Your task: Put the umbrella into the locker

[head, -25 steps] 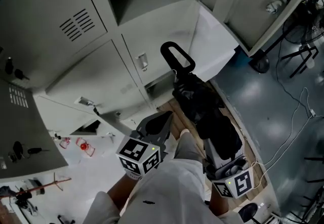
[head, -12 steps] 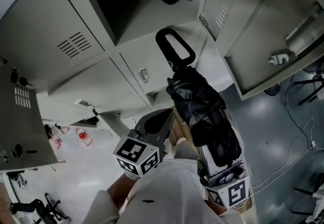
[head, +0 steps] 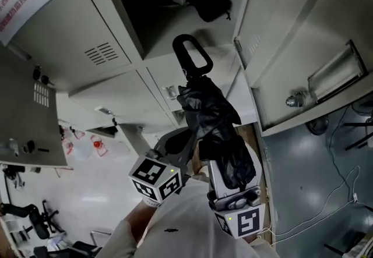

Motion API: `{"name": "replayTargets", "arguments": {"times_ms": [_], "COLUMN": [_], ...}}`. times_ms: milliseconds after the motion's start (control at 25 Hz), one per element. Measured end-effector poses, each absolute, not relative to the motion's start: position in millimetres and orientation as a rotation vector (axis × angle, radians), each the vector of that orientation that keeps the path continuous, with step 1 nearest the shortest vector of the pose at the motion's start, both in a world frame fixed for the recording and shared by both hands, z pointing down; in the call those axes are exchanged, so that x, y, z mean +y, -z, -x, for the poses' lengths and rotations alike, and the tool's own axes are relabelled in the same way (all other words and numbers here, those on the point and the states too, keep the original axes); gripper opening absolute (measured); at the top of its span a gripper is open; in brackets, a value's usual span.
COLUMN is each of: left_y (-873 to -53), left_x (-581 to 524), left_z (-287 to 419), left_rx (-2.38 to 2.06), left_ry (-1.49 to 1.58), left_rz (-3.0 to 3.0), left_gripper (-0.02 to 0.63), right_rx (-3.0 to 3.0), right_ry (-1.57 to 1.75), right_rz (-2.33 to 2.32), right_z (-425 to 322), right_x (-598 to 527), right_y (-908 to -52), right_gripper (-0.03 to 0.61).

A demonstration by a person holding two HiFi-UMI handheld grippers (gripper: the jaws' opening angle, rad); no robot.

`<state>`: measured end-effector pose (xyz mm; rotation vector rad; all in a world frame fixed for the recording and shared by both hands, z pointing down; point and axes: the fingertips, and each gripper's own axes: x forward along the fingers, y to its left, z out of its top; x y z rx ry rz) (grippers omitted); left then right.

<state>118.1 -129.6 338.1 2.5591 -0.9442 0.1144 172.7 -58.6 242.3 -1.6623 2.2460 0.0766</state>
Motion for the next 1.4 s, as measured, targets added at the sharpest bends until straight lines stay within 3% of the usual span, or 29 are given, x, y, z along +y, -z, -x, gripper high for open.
{"name": "replayTargets", "arguments": {"times_ms": [1400], "left_y": [-299.3], "left_x": [-218.7], "left_z": [-74.7], "left_rx": [-1.158], "left_ry": [0.015], "left_rz": [-2.533], "left_gripper": [0.015], "right_rx": [2.316], "right_ry": [-0.197], "right_rz": [1.615], "right_z": [-132.9], "right_x": [-184.5], "right_y": [-203.5], "right_gripper": [0.249]}}
